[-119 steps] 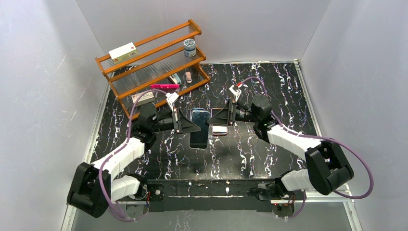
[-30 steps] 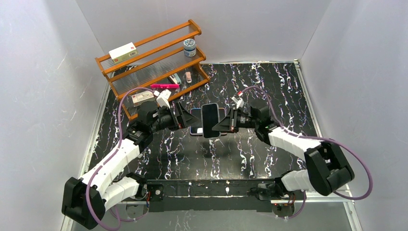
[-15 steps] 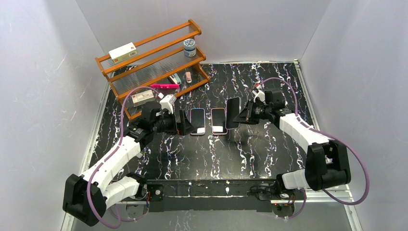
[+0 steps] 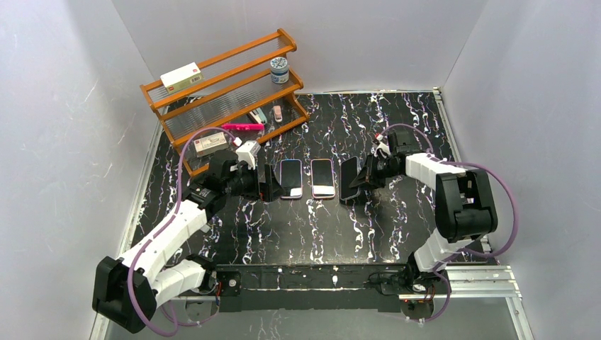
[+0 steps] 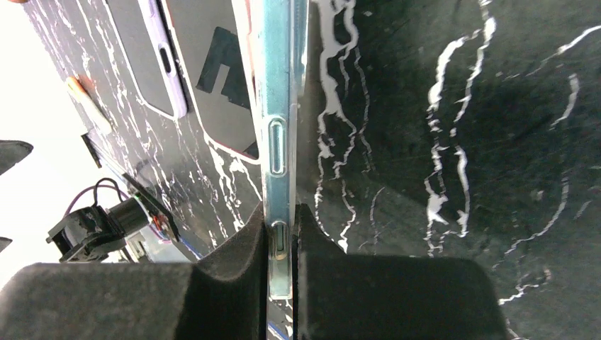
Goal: Put the phone into the phone case
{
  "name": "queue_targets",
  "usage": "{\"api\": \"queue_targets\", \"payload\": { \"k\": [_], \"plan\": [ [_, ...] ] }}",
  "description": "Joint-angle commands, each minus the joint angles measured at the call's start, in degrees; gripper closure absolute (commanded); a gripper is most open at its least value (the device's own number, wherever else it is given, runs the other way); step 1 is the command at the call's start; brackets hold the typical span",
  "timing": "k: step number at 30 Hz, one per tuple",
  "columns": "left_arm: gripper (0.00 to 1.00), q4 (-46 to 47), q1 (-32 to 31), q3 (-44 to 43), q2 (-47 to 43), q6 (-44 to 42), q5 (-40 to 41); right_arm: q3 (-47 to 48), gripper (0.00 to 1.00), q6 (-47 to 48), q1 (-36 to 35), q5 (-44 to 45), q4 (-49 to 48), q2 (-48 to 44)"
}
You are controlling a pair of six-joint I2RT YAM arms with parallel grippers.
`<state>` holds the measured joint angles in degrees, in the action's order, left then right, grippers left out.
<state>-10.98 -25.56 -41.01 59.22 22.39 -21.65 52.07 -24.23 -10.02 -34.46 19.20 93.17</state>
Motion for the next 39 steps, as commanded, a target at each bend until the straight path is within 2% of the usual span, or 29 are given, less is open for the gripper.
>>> {"api": "queue_targets", "payload": {
  "k": [1,3,6,9,17,22,26,32,37,39],
  "plan": [
    [0.02,-1.1,0.1,-2.1,-1.5,-1.3,0.0,4.3,0.99,2.9,2.4,-1.5,-1.3,2.5],
    [0.02,-1.3,0.1,-2.1,-1.5,-1.3,0.0,5.4,0.98,5.1,3.7,-1.6,0.6,6.0],
    [0.02,-1.5,0.1,-2.0,-2.4,-1.3,0.0,7.3,0.90,6.7,6.1,0.2,3.4,10.5],
    [0.02,-1.5,0.1,-1.6,-3.3,-1.2,0.4,8.4,0.74,7.0,7.1,2.3,4.5,12.2],
    [0.02,-1.5,0.1,-2.1,-2.6,-1.6,0.5,10.4,0.74,8.3,7.2,4.8,6.6,15.1],
    [0.02,-1.4,0.1,-2.1,-2.5,-1.6,0.5,11.1,0.68,8.2,7.4,7.8,7.7,15.2],
    [0.02,-1.5,0.1,-2.1,-2.1,-1.5,0.6,11.8,0.52,7.5,7.4,9.9,8.9,14.1],
    [0.02,-1.5,0.1,-1.9,-1.9,-1.2,0.9,12.5,0.35,6.1,7.4,10.7,9.9,10.9],
    [0.02,-1.5,0.1,-1.7,-2.1,-0.5,1.3,12.3,0.04,4.1,7.1,9.9,10.4,6.5],
    [0.02,-1.4,0.1,-1.9,-2.1,0.0,1.8,12.0,0.01,3.2,7.1,9.3,10.3,3.7]
  ]
}}
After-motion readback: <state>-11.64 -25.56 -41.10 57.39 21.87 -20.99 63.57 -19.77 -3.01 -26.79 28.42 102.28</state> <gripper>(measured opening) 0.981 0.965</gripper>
